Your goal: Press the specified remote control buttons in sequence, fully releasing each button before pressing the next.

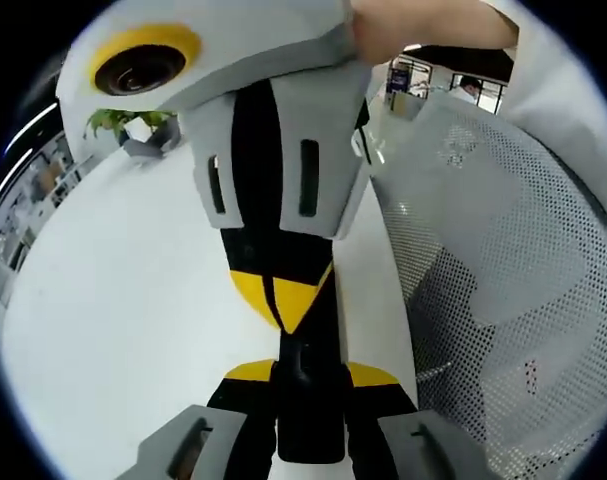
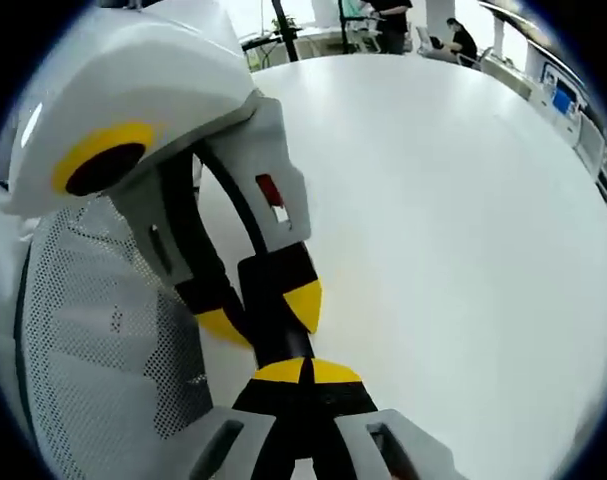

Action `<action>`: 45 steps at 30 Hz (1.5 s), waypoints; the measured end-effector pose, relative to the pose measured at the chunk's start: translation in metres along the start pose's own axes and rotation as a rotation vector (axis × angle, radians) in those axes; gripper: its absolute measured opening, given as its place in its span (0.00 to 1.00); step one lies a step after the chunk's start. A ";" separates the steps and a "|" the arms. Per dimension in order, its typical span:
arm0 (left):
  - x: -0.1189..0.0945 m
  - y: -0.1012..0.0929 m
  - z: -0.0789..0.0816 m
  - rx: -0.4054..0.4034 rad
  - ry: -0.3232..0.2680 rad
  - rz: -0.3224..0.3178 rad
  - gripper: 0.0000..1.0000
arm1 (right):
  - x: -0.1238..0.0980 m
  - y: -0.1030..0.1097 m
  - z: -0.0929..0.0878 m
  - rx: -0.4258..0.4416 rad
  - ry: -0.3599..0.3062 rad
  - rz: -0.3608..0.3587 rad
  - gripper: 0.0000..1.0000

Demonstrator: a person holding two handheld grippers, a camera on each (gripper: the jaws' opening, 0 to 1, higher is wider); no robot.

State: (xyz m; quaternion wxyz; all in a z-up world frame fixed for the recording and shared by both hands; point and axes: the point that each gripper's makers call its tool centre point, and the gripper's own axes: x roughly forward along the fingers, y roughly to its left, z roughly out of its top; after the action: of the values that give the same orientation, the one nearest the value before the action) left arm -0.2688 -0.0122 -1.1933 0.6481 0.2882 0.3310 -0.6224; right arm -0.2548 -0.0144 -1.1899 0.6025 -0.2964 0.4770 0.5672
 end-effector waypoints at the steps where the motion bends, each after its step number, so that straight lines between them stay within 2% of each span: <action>1: 0.000 0.000 0.000 -0.007 -0.001 0.000 0.25 | 0.000 0.000 0.000 0.007 -0.002 -0.004 0.00; 3: 0.000 0.000 0.000 -0.006 -0.004 -0.001 0.25 | -0.001 0.000 -0.001 0.030 -0.016 -0.015 0.00; 6: 0.000 0.000 0.000 -0.007 -0.007 0.001 0.25 | -0.002 0.000 0.000 0.007 -0.103 -0.072 0.00; 8: 0.000 0.000 0.000 -0.006 -0.007 0.003 0.25 | -0.004 0.001 0.000 -0.019 -0.143 -0.099 0.00; 9: 0.000 0.000 0.000 -0.004 -0.006 0.004 0.25 | -0.005 0.002 -0.001 -0.002 -0.153 -0.111 0.00; 12: 0.000 0.000 0.000 -0.006 -0.003 0.004 0.25 | -0.006 0.014 0.004 0.012 -0.193 -0.070 0.00; 14: 0.000 0.000 0.000 -0.007 -0.003 0.002 0.25 | -0.005 0.017 0.006 -0.004 -0.184 -0.065 0.00; 15: 0.000 0.000 0.000 -0.009 -0.003 0.001 0.25 | -0.003 0.016 0.003 -0.025 -0.158 -0.068 0.00; 22: 0.000 0.000 0.000 -0.012 -0.011 0.001 0.25 | -0.003 0.017 0.005 -0.073 -0.158 -0.075 0.00; 28: -0.001 0.000 0.000 -0.053 -0.065 -0.012 0.24 | 0.000 0.019 0.007 -0.243 -0.111 -0.085 0.00; 30: -0.001 0.000 0.000 -0.060 -0.074 -0.014 0.24 | 0.000 0.019 0.006 -0.264 -0.105 -0.096 0.00; 37: 0.000 -0.001 0.000 -0.057 -0.077 -0.015 0.24 | 0.001 0.019 0.007 -0.281 -0.130 -0.174 0.00; 41: 0.000 -0.001 0.000 -0.055 -0.076 -0.016 0.24 | -0.001 0.017 0.008 -0.219 -0.185 -0.153 0.00; 45: 0.000 -0.001 0.000 -0.047 -0.070 -0.012 0.24 | -0.001 0.024 0.010 -0.210 -0.213 -0.127 0.00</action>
State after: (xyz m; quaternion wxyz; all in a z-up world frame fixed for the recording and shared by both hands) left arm -0.2699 -0.0124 -1.1935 0.6619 0.2489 0.3247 -0.6281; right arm -0.2759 -0.0014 -1.1805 0.6499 -0.3254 0.3290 0.6029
